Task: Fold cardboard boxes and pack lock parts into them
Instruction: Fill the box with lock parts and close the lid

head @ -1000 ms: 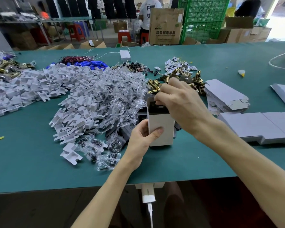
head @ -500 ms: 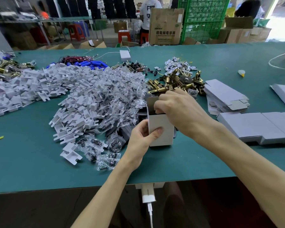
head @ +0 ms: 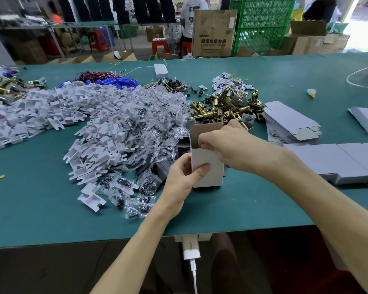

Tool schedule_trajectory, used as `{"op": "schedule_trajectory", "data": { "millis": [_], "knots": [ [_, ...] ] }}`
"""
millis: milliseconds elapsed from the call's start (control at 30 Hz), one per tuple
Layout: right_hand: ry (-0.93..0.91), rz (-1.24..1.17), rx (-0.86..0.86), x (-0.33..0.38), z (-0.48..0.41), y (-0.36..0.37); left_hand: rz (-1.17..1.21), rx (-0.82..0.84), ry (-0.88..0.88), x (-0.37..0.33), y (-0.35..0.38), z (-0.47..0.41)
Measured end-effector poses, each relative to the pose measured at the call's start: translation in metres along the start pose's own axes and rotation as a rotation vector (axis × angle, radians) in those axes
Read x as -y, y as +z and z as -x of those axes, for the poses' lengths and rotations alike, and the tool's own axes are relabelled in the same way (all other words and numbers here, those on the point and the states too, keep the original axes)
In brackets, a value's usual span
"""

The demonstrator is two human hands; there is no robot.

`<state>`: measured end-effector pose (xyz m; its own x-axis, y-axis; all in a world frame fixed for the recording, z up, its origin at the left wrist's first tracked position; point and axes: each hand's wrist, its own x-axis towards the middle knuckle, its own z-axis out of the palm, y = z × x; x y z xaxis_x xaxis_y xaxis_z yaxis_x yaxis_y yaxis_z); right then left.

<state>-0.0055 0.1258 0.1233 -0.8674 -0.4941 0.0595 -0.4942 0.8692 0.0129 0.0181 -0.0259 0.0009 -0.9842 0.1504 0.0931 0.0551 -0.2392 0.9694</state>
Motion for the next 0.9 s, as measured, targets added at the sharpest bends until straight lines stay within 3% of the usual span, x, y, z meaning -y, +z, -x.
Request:
{"op": "schedule_trajectory", "data": {
  "millis": [167, 367, 900],
  "knots": [
    [0.063, -0.139, 0.103, 0.001, 0.001, 0.001, -0.001, 0.010, -0.005, 0.000, 0.000, 0.000],
    [0.030, -0.094, 0.121, 0.003, 0.001, -0.001, -0.031, 0.033, 0.015, -0.001, 0.000, 0.001],
    [0.028, 0.018, 0.014, 0.010, 0.009, 0.002, -0.017, 0.035, 0.015, -0.002, 0.001, 0.001]
  ]
}}
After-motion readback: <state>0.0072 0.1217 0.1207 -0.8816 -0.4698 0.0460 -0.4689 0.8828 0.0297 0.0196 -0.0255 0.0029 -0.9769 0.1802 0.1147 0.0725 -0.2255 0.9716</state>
